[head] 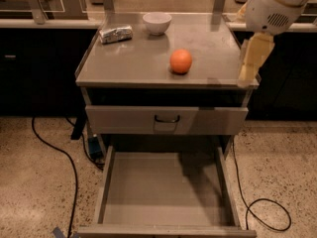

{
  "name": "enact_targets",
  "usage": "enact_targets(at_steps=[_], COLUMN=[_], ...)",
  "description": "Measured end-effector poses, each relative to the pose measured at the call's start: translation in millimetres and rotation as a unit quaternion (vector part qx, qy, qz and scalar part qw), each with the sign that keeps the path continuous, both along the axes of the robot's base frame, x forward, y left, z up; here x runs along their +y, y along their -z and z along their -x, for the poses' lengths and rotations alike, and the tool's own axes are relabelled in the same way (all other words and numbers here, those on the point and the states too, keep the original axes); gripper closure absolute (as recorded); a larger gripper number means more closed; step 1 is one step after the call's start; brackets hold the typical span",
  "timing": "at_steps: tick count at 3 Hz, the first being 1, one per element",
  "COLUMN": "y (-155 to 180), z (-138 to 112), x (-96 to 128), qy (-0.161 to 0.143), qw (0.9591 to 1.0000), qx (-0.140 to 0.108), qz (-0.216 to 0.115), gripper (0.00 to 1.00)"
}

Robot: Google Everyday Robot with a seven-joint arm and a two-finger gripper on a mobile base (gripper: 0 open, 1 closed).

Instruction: Place orange into middle drawer

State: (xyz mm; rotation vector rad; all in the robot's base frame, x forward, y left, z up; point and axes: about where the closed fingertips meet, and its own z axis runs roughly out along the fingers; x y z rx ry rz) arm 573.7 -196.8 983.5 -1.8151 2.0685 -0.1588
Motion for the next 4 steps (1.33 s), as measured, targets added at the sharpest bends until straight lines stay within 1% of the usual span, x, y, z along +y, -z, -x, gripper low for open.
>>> enact_targets(at_steps=[1, 2, 4], y=[11, 30, 35], z=[-42, -70, -88], x=[17, 50, 62], qy=[-0.02, -0.062, -0.076], qw=[0.9996, 0.9969, 0.9958], qx=[0.009, 0.029, 0.02], qz=[-0.017, -0.039, -0.048], gripper=[0.0, 0.0, 0.0])
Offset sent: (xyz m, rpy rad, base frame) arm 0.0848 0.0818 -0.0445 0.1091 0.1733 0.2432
